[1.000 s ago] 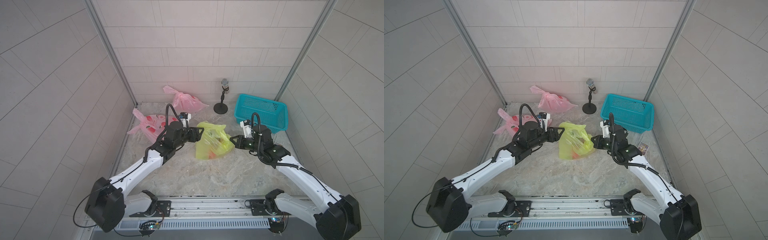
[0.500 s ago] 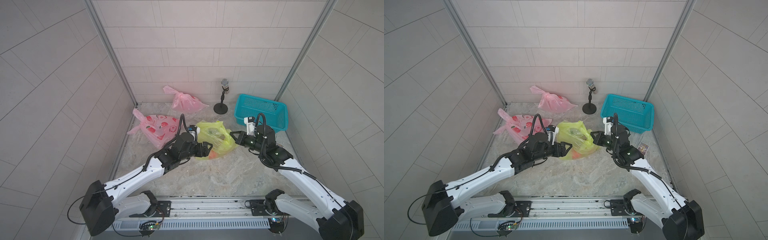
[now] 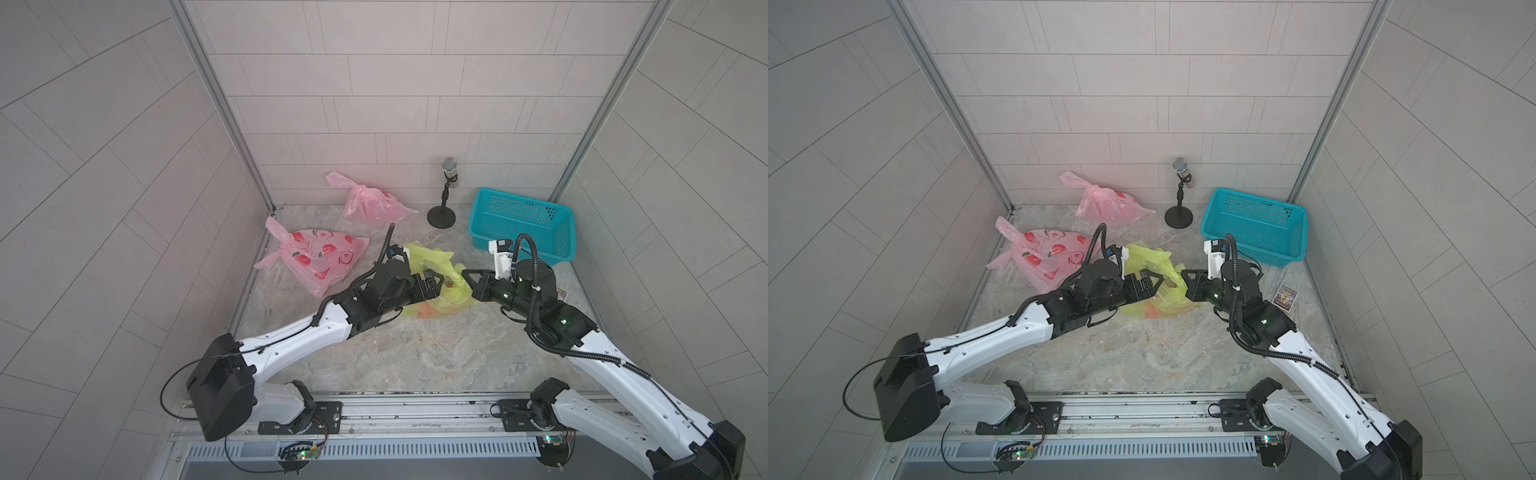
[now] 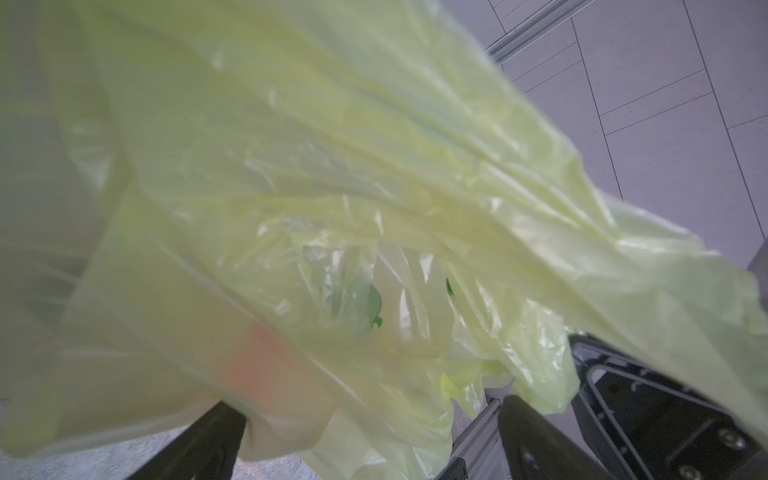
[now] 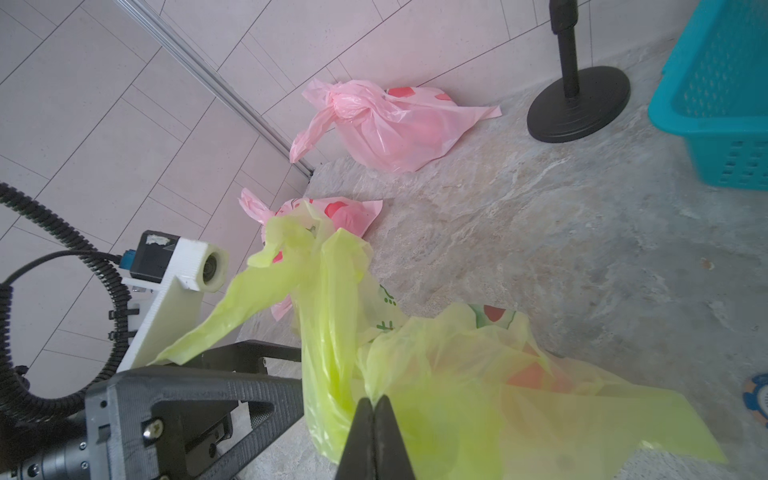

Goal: Untie the knot of a plastic bag & take out the apple
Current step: Untie the plastic bag at the center of the board.

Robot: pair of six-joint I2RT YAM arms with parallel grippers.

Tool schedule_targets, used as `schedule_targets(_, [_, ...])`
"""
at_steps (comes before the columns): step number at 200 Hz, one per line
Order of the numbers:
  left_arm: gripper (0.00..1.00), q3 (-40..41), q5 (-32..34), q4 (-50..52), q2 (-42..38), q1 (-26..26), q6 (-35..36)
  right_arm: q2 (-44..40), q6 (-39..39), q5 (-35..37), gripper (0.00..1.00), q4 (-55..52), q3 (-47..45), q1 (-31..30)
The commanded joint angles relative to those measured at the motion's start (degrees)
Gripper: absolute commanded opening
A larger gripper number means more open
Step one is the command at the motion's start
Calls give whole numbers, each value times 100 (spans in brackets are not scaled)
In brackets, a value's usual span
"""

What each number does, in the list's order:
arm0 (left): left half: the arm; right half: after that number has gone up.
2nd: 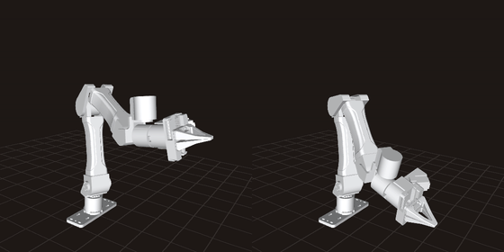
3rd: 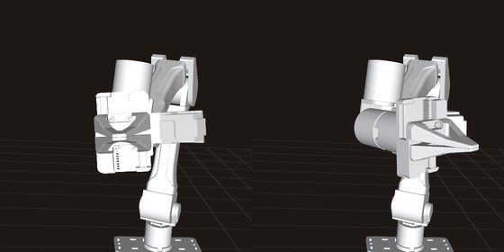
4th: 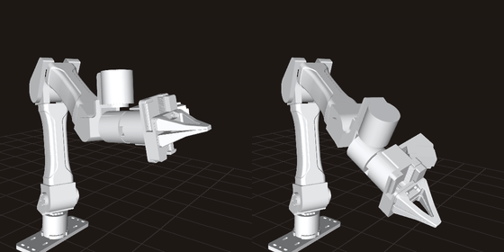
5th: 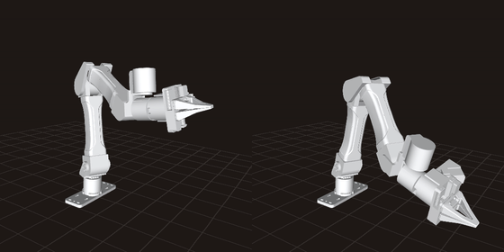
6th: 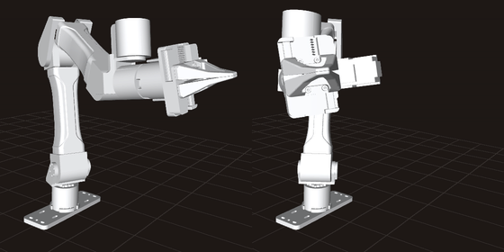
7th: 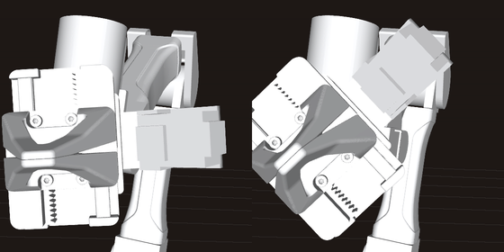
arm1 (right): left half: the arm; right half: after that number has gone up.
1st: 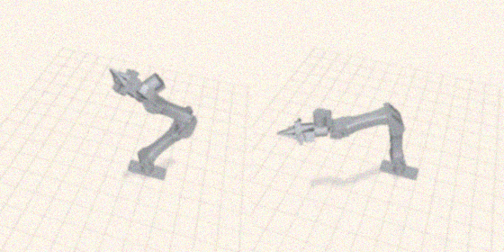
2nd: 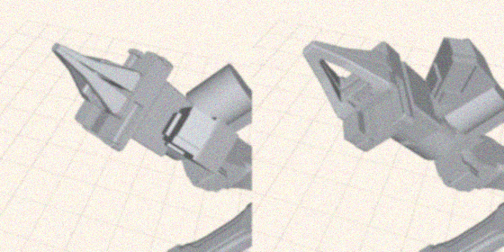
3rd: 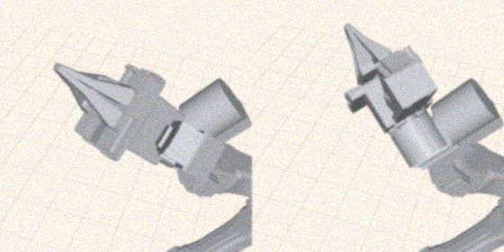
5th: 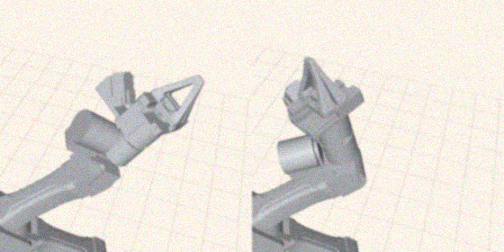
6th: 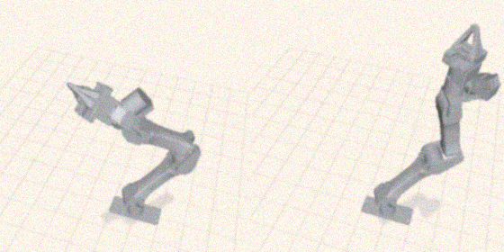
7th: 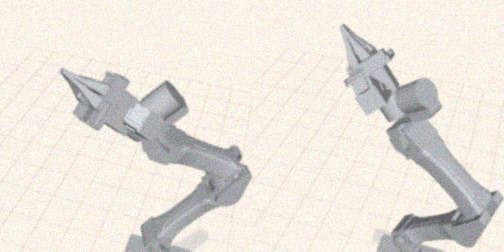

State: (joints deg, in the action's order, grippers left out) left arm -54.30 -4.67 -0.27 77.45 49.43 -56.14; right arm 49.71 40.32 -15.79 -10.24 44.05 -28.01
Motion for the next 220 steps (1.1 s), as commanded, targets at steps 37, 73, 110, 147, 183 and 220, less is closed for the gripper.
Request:
schedule_targets(37, [78, -432, -314, 20, 931, -28, -135, -351, -112, 238, 0, -135, -74, -71])
schedule_targets(73, [40, -473, -122, 27, 987, -157, 121, -479, -129, 194, 0, -252, -129, -71])
schedule_targets(110, [1, -182, 199, -141, 539, -601, 725, -801, -212, 216, 0, -619, -341, -73])
schedule_targets(147, [0, 51, -87, -223, 7, -1165, 1783, -1229, -346, 129, 6, -1071, -500, -1])
schedule_targets(183, [0, 169, -949, -613, 154, -1340, 2353, -1214, -488, -147, 45, -1403, -512, 124])
schedule_targets(220, [0, 238, -1547, -724, 281, -1341, 2542, -480, -766, -682, 67, -1367, 255, 1085])
